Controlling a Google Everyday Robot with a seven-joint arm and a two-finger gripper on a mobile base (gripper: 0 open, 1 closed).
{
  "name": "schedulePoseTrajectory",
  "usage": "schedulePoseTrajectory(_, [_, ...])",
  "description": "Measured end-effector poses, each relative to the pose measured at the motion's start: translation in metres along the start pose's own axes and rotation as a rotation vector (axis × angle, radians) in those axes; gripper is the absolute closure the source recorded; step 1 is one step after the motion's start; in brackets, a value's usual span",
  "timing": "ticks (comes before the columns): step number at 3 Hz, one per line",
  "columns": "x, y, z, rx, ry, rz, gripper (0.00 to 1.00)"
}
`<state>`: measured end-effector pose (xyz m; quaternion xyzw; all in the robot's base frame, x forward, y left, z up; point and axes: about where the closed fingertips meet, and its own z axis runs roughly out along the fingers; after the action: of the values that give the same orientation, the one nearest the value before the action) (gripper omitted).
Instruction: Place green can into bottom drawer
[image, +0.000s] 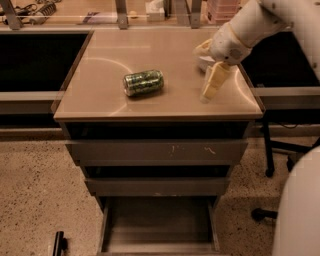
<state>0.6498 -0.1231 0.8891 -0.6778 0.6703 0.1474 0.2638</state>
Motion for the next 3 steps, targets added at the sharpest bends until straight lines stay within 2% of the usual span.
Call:
schedulePoseTrajectory(1, [-0.035, -0.021, 0.038, -0.048, -0.039, -0.093, 0.0])
schedulePoseTrajectory(3, [-0.085, -0.041, 0.101, -0.138, -0.072, -0.205, 0.0])
